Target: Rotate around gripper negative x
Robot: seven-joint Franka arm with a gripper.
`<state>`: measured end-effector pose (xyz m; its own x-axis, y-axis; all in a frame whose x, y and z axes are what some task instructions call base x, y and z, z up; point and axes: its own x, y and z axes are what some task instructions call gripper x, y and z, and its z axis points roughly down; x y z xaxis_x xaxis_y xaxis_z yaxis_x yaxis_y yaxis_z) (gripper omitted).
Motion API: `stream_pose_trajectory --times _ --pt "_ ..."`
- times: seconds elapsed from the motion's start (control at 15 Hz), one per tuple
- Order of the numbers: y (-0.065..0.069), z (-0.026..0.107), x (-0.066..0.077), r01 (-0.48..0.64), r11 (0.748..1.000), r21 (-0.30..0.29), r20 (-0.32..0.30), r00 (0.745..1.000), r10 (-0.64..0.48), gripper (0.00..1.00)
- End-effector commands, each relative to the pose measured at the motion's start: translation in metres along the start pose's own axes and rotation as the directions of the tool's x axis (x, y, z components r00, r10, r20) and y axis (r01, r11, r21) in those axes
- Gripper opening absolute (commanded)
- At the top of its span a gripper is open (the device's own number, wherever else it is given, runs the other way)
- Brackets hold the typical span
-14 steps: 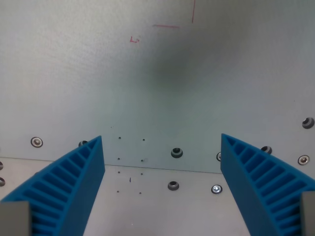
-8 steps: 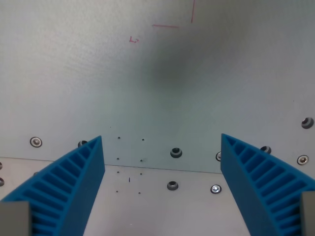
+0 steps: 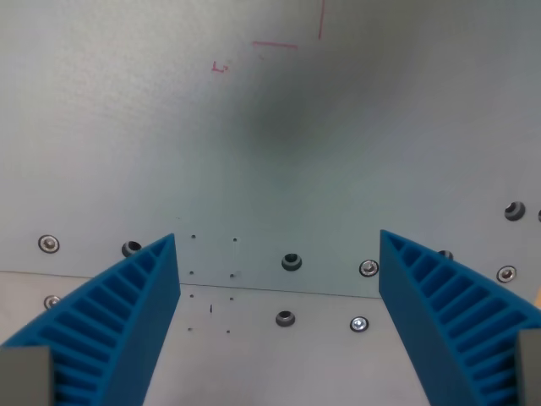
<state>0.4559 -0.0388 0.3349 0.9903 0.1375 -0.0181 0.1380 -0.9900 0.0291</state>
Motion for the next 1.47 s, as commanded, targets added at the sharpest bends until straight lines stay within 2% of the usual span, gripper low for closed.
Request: stream_pose_trajectory --times 0.07,0.73,1.47 --pt "-0.0021 -0.0028 -0.0002 -0.011 0.989 -0.150 -0.009 1.000 0.010 1.00" --pt "-0.0021 -0.0028 -0.0002 -0.012 0.964 -0.264 -0.009 1.000 0.010 1.00" --pt "-0.0021 -0.0028 -0.0002 -0.013 0.923 -0.385 -0.009 1.000 0.010 1.00"
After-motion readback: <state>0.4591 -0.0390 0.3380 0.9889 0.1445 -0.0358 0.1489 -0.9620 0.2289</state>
